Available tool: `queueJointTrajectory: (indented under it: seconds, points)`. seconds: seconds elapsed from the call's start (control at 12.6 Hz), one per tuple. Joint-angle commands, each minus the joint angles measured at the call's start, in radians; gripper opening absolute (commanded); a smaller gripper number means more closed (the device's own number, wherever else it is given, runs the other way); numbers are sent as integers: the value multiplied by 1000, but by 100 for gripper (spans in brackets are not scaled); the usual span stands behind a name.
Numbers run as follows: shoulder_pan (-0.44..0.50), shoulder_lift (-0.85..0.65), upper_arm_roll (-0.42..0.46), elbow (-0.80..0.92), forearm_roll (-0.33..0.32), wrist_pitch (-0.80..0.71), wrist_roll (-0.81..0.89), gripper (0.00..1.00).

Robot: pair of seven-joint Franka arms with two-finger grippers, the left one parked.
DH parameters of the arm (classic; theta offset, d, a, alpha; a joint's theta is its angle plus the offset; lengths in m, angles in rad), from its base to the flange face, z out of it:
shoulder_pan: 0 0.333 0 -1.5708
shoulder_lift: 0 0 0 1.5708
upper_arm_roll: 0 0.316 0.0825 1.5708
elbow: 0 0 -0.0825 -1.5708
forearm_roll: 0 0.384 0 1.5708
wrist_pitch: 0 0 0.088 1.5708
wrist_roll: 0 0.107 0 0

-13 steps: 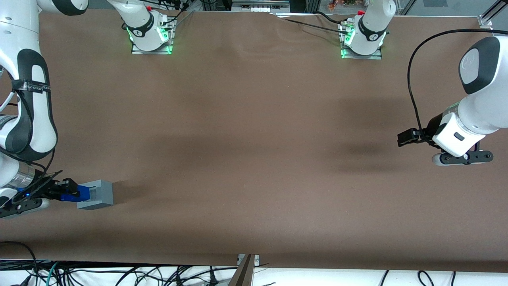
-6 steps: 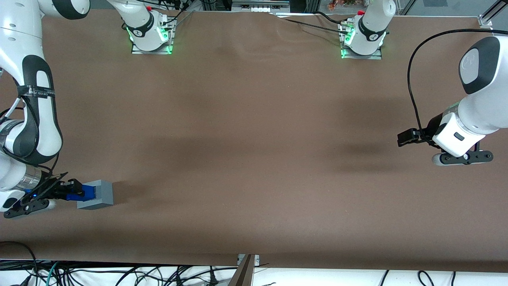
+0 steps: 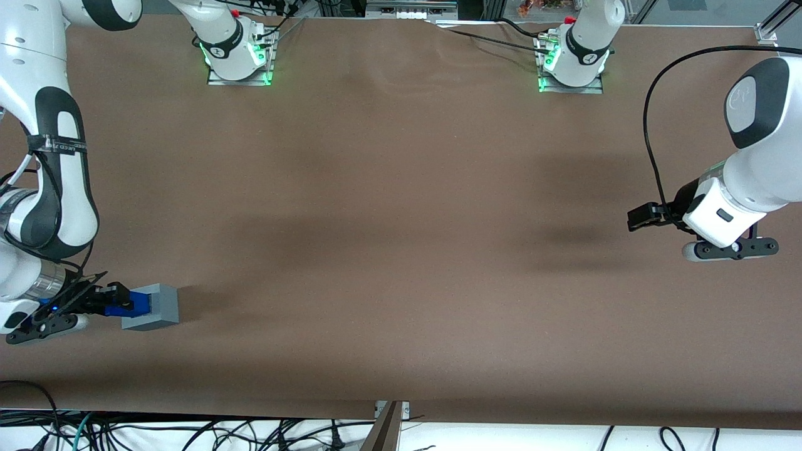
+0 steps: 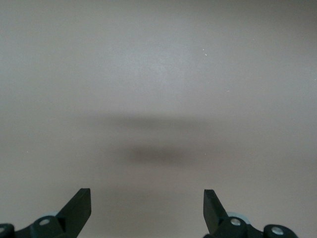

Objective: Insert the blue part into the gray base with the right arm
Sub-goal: 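Lower the blue part into the gray base's opening, pressing down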

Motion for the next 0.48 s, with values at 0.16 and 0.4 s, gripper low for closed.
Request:
queueJointTrajectory:
  seconds: [0.16,0.4]
  points:
    - [1,36,11,21,0,-9,39,35]
    - [1,40,13,21,0,-9,42,35]
